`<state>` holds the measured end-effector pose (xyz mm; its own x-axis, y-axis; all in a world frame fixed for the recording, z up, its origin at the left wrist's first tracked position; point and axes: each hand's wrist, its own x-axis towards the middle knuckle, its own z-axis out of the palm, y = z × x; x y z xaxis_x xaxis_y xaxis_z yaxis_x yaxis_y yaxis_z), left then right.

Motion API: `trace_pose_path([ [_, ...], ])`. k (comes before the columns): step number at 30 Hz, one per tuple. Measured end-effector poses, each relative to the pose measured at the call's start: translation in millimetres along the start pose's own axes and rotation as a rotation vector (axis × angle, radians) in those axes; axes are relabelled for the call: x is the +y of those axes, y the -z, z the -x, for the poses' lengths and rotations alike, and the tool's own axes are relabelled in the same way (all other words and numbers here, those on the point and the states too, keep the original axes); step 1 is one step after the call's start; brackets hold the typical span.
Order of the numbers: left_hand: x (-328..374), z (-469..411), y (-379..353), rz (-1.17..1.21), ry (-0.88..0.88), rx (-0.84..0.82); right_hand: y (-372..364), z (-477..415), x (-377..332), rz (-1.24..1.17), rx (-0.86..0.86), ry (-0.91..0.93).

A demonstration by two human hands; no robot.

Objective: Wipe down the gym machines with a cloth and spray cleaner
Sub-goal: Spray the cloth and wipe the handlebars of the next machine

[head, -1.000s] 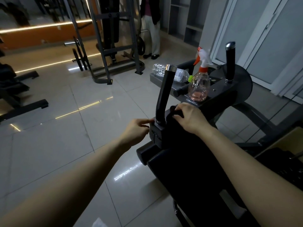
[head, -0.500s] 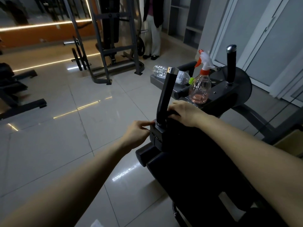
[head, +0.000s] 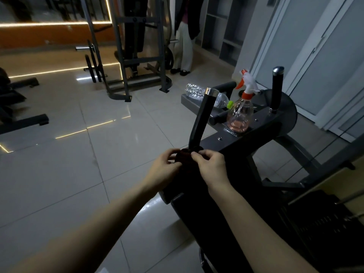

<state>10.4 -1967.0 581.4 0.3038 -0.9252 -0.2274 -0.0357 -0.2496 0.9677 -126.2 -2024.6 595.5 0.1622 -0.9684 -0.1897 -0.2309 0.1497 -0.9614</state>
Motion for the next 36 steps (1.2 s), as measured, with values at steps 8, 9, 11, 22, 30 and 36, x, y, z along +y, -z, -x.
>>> trace_pose_path([
  [8, 8.9, -22.3, -18.1, -0.08, -0.156, 0.406, 32.7, 0.2, -4.6, -0.077, -0.13, -0.031],
  [9, 9.4, -30.1, -23.4, -0.098, -0.174, 0.421, 35.6, -4.1, -3.4, -0.033, -0.097, -0.007],
  [11, 6.4, -32.9, -41.7, -0.106, -0.211, 0.341, 38.3, -11.7, -0.3, 0.034, -0.086, 0.006],
  [22, -21.6, -34.9, -58.6, -0.144, -0.414, 0.288, 40.6, -11.8, 4.2, 0.022, -0.195, -0.1],
  [30, -27.3, -4.9, -70.9, -0.515, -0.516, 0.479, 51.3, -20.9, -5.9, -0.019, -0.15, -0.09],
  [36, 33.2, 3.0, -50.3, 0.054, -0.085, 0.508, 51.5, -18.5, -18.1, 0.028, -0.548, -0.054],
])
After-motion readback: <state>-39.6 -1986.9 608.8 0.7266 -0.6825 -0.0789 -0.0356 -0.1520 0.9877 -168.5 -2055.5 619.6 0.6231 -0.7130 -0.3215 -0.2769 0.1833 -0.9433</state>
